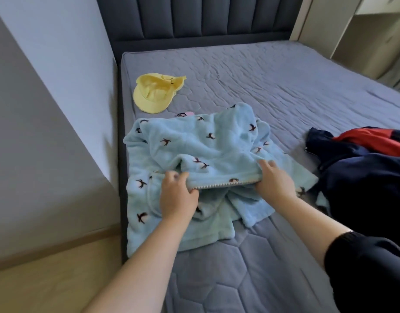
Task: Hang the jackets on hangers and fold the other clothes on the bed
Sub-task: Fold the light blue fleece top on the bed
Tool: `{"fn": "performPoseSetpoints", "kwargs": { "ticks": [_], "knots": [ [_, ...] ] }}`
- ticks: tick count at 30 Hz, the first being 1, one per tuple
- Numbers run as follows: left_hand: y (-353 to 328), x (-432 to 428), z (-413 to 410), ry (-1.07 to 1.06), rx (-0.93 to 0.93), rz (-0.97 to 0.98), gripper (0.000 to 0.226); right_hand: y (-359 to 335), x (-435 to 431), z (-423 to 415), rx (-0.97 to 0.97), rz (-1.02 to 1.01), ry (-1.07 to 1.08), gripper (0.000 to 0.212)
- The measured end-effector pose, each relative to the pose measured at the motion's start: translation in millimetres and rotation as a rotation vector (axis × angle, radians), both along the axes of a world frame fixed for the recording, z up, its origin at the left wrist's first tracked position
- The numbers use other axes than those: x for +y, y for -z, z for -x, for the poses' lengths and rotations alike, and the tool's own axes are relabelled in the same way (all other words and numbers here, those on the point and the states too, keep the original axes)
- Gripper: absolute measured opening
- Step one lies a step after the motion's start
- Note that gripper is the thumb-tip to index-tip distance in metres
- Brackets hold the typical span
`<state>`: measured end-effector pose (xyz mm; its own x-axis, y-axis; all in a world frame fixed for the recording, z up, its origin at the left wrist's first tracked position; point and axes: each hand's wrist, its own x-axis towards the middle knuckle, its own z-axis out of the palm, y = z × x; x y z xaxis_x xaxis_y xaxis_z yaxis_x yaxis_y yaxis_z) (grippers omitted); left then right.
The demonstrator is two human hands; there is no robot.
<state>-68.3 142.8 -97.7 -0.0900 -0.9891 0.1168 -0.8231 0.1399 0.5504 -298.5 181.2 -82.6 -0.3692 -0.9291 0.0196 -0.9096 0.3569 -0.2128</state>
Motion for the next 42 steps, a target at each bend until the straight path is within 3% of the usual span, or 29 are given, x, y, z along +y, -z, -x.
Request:
{"fn": "performPoseSetpoints", "kwargs": {
  "ticks": [3,6,8,10,11,13,15,17,20,22,24,26,29,30,31,33,35,38,42],
  "knots": [
    [11,13,3,-0.009,0.116,-0.055,0.050,11,9,-1,-0.149,0.122,0.070,0.048],
    [-4,22,2,0.102,0.291,0.226,0.052,-5,15,-1,-0.177,0.439,0.082,0.057],
    [-16,22,-2,0.149,0.326,0.430,0.051,-19,25,0,-0.166,0.651,0.028,0.048],
    [-23,22,-6,0.185,0.309,0.492,0.048,-19,39,6,-0.032,0.763,-0.058,0.042],
    [-21,23,-7,0.229,0.280,0.437,0.045,-14,46,12,0.030,0.730,-0.083,0.039],
    [-10,30,-8,0.349,0.124,0.116,0.039,6,54,26,0.023,0.455,-0.095,0.029],
    [11,38,-11,0.406,0.028,-0.268,0.033,31,61,36,-0.217,0.083,-0.079,0.027],
    [19,41,-14,0.309,0.240,-0.487,0.016,43,62,40,-0.547,0.040,0.087,0.029],
    [13,33,-8,0.010,0.690,-0.564,0.010,35,53,40,-0.854,0.293,0.401,0.021],
    [9,33,1,-0.126,0.879,-0.649,0.034,26,43,35,-0.981,0.236,0.420,0.025],
    [10,36,10,-0.130,0.920,-0.707,0.034,18,36,25,-1.040,0.113,0.352,0.016],
    [8,37,12,0.000,0.851,-0.817,0.024,15,32,19,-0.963,0.099,0.352,0.009],
    [2,24,0,0.274,0.298,-0.826,0.011,7,29,14,-0.373,-0.087,0.324,0.023],
    [1,18,-4,0.262,0.162,-0.751,0.015,7,26,10,-0.185,-0.115,0.279,0.031],
    [0,10,-9,0.181,0.139,-0.667,0.021,6,21,4,-0.098,-0.060,0.232,0.041],
    [-1,-7,-19,-0.028,0.313,-0.502,0.025,1,7,-15,-0.115,0.197,0.129,0.056],
    [1,-27,-26,-0.144,0.450,-0.317,0.022,-7,-16,-38,-0.146,0.340,0.005,0.057],
    [1,-53,-30,-0.221,0.596,-0.206,0.018,-2,-57,-73,-0.174,0.186,-0.144,0.054],
    [6,-83,-28,-0.259,0.898,-0.267,0.039,21,-100,-90,-0.172,0.041,-0.154,0.053]
  ]
}}
